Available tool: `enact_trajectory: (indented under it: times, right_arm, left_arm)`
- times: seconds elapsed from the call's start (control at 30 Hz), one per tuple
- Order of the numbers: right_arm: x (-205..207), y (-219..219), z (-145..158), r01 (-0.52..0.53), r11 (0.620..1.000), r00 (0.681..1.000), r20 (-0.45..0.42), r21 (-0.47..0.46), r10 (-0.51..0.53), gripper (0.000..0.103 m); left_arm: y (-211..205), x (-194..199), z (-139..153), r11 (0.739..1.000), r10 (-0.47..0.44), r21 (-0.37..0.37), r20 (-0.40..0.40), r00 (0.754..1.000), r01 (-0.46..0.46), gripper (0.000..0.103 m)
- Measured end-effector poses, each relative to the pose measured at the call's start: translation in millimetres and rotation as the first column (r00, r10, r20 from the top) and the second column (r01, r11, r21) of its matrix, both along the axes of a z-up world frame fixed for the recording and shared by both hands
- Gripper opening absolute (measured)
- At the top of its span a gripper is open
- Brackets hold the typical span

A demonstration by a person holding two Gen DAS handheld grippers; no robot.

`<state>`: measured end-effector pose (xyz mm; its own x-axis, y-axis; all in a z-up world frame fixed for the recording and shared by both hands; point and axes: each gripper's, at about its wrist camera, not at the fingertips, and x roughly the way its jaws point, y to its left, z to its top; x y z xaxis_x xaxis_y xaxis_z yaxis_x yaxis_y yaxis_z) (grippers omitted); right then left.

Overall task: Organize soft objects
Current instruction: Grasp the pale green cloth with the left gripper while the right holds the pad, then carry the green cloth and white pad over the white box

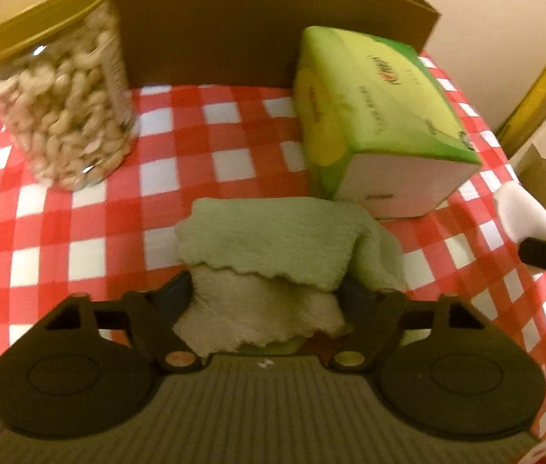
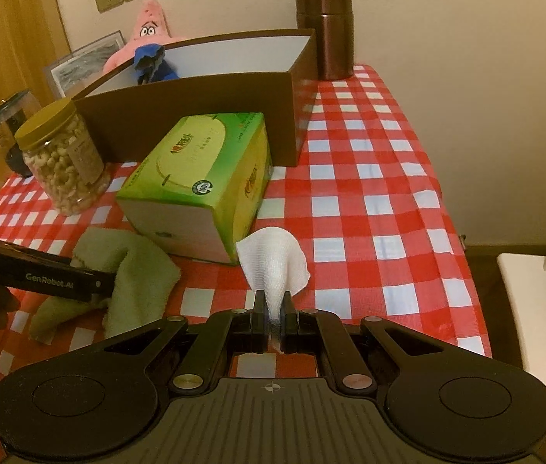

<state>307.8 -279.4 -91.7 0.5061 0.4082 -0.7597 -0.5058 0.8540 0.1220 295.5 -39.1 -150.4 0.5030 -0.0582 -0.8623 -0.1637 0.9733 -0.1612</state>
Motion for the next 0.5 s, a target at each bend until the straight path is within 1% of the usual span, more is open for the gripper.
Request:
enact_trajectory:
  times: [0.03,0.1,0.2,0.3,0.5]
  right_arm:
    - [0.8,-0.3,-0.3,-0.002,1.0,1.0,-0.001,0.001,0.002,0.005]
    - [2.0,-1.0,-0.7,-0.005,1.0,1.0,-0.004,0.003,0.005,0.005]
    - [3.4,-1.8,-1.0,-0.009,1.0,1.0,-0.005,0.007,0.009,0.005]
    - [3.2,-1.1,-0.4,-0.008,1.0,1.0,-0.003,0.01,0.008,0.005]
    - [4.4,-0.5,2.8,-0.007,1.0,1.0,0.007,0.016,0.007,0.005]
  left_arm:
    - [-2.3,0.3,0.8,1.0,-0.016,0.001,0.01,1.0,0.016,0.061]
    - [-5.6,1.4,2.7,0.999,-0.037,-0.01,0.019,0.999,0.037,0.043]
    - [-8.1,3.1,4.3,0.998,-0.05,-0.03,0.019,0.999,0.051,0.032]
    - [-9.9,2.6,6.4,0.998,-0.058,-0.029,0.018,0.998,0.058,0.029]
    - [-9.0,0.5,11.0,0.997,-0.07,-0.031,0.02,0.997,0.071,0.026]
